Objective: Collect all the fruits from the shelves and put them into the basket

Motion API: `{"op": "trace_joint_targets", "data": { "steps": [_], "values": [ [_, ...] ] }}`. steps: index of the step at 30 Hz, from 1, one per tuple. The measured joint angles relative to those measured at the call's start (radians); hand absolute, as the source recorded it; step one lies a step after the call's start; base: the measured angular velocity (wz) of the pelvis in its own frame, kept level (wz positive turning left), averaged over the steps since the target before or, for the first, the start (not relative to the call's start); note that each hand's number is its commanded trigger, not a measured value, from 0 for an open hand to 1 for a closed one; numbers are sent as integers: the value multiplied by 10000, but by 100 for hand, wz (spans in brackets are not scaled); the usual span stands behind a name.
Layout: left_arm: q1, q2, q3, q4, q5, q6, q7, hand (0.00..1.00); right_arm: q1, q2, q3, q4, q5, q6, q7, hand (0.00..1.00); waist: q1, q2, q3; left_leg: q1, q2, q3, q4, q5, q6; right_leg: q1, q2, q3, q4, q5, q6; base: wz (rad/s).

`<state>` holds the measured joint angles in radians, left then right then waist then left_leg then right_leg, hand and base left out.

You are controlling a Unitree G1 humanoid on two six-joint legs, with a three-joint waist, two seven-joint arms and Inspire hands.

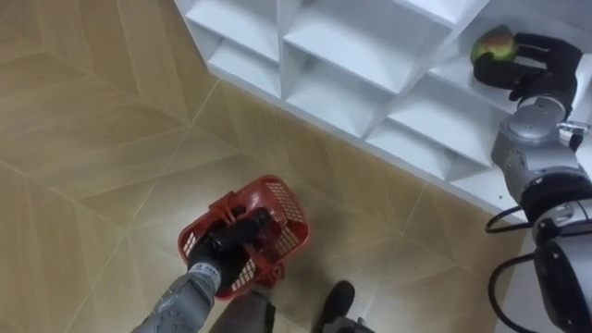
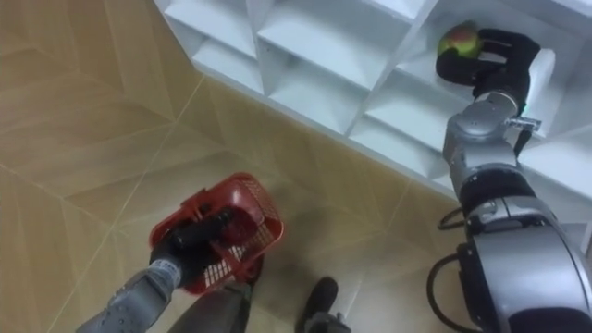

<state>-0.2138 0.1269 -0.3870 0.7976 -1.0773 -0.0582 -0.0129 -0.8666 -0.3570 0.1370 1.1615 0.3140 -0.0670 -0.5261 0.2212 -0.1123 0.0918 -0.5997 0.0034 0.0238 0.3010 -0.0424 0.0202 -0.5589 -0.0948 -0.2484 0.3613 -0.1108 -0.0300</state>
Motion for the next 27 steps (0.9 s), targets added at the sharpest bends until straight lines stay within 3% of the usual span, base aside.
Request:
{"op": "trace_joint_targets", "data": {
  "steps": [5, 17, 21, 25, 27],
  "values": [
    [-132, 16, 17, 137, 31, -275, -26, 100, 48, 34, 390, -349, -24, 40, 291, 100, -528, -4, 2, 566, 14, 118, -99, -19, 14, 501, -16, 42, -25, -20, 5, -5],
    [-282, -30, 141, 154, -258, -288, -55, 100, 290, 182, 392, -1237, -160, -70, 517, 100, -1150, 11, -11, 1441, 57, 175, -143, -79, 0, 1436, 143, 234, -327, 27, 50, -2],
    [-286, -196, 87, 154, -252, -289, -58, 100, 495, 252, 415, -1270, -53, -71, 527, 100, -1131, 0, -20, 1886, 53, 297, -331, -80, 4, 1764, 161, 296, -367, 22, 69, -6],
    [-345, -164, 81, 151, -217, -287, -75, 100, 771, 622, 825, -1749, -89, -71, 673, 100, -1394, -11, -71, 2127, 57, 339, -348, -92, 9, 2000, 164, 317, -384, 19, 71, -1],
    [-337, -198, 69, 152, -299, -269, -73, 100, 1167, 661, 876, -2136, -113, -74, 737, 100, -1449, -37, -156, 2225, 58, 359, -349, -95, 12, 2078, 176, 333, -383, 19, 72, 0]
  ]
}}
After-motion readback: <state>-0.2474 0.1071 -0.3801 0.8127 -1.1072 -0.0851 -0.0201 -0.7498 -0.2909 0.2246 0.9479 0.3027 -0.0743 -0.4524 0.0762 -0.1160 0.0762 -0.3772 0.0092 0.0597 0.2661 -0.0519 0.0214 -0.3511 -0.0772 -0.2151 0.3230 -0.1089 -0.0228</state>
